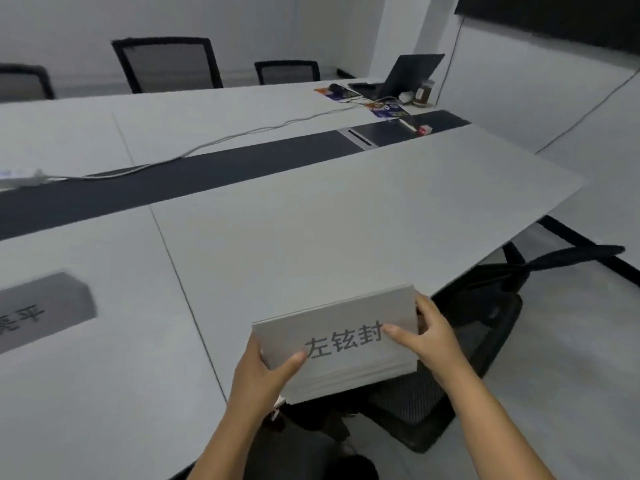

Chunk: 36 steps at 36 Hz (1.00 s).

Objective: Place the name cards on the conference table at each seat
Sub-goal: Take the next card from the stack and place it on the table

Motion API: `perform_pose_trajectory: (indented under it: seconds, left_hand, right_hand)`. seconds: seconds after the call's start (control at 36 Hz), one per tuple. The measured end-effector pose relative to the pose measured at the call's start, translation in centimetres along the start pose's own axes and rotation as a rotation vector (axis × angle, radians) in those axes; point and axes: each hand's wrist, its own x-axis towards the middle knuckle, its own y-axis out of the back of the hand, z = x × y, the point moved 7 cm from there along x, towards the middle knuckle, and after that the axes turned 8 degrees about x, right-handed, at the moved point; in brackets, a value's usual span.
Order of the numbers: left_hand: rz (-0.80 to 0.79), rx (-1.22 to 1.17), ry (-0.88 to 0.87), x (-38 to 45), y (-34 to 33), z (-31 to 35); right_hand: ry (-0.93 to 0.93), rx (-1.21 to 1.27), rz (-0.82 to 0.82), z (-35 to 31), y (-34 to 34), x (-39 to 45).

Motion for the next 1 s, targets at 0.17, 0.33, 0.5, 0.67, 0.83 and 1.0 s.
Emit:
perform_pose_trajectory:
  seconds: [0.17,0.33,0.5,0.67,0.83,1.0]
  left_hand:
    - [0.269,0.104,0.117,4.5,3.4,-1.9]
    - [0.445,0.112,0.229,5.4,6.7,-2.3]
    - [0.597,0.223,0.319,3.8,9.6,-2.7]
    - [0.740,0.297,0.104,2.8,11.2,0.5]
    - [0.861,0.285,-0.024,2.9,11.3,3.8]
    - [0.831,0.171,-0.158,8.8,7.8,10.7]
  right_hand:
    - [-0.102,0.057,-0.374,3.6,-7.1,9.4]
    - [-0.057,0.075,-0.602,3.5,-13.2,14.0]
    - [0.078,-0.179,-0.782,2.0,-17.6,15.9]
    - [0.196,-0.249,-0.770,0.0,-18.4,16.1]
    - [0.213,-0.036,-0.585,-2.8,-15.7,16.7]
    - [0.276,0.152,-0.310,-7.5,-9.3,20.4]
